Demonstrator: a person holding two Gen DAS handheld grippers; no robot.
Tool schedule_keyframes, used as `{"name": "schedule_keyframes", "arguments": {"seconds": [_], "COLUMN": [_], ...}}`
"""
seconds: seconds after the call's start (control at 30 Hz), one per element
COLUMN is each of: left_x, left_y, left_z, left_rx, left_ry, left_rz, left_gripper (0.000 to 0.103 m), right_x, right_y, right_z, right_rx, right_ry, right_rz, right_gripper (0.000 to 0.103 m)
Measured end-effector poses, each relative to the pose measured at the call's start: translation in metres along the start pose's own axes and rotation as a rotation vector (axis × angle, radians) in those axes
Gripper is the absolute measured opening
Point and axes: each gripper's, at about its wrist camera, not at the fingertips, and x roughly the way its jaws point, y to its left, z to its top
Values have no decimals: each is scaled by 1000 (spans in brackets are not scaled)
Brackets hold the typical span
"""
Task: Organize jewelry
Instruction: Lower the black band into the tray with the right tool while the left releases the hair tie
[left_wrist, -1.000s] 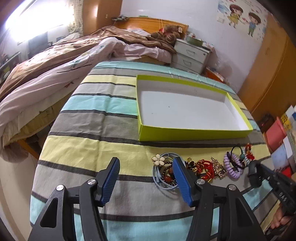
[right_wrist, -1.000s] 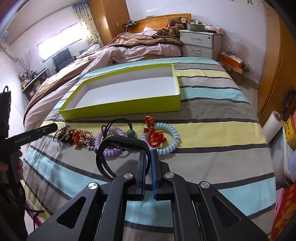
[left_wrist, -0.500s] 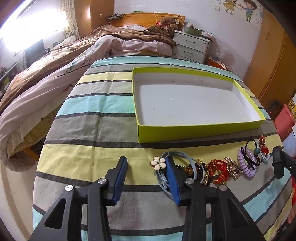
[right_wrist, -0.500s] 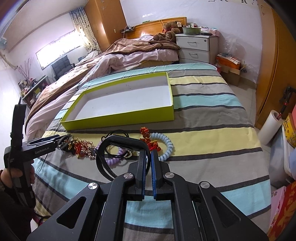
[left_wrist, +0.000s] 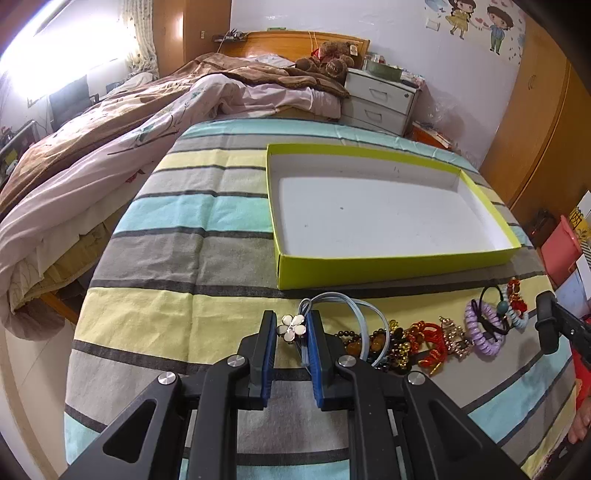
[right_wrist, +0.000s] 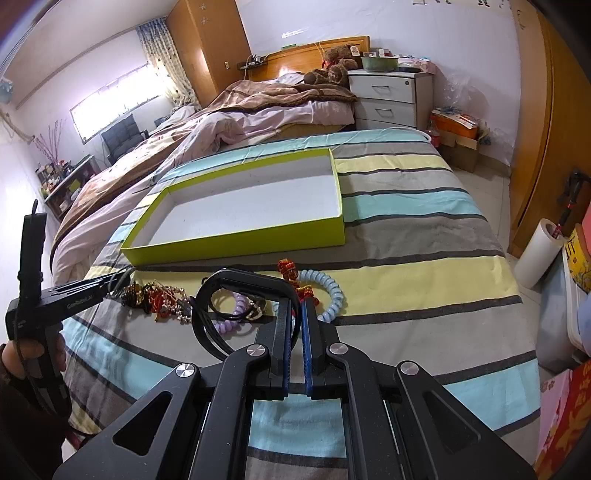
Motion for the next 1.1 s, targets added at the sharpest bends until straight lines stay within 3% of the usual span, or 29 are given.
{"name": "schedule_keyframes", "arguments": {"seconds": [0.3, 0.57, 0.83, 1.1], "left_x": [-29, -34, -18, 21], "left_y": [-3, -9, -11, -15], "left_z": [11, 38, 74, 100], "left_rx": [19, 33, 41, 42], "left_ry": [-59, -90, -104, -55], "left_rz": [8, -6, -24, -43], "left_gripper": [16, 16, 16, 16], "right_x": [-6, 3, 34, 79], "right_y": [2, 6, 3, 0], "right_z": [11, 45, 85, 113], "right_rx": [-11, -45, -75, -93], "right_ry": [-30, -56, -49, 5], "right_rz": [3, -17, -60, -99], "right_gripper": [5, 5, 5, 5]}}
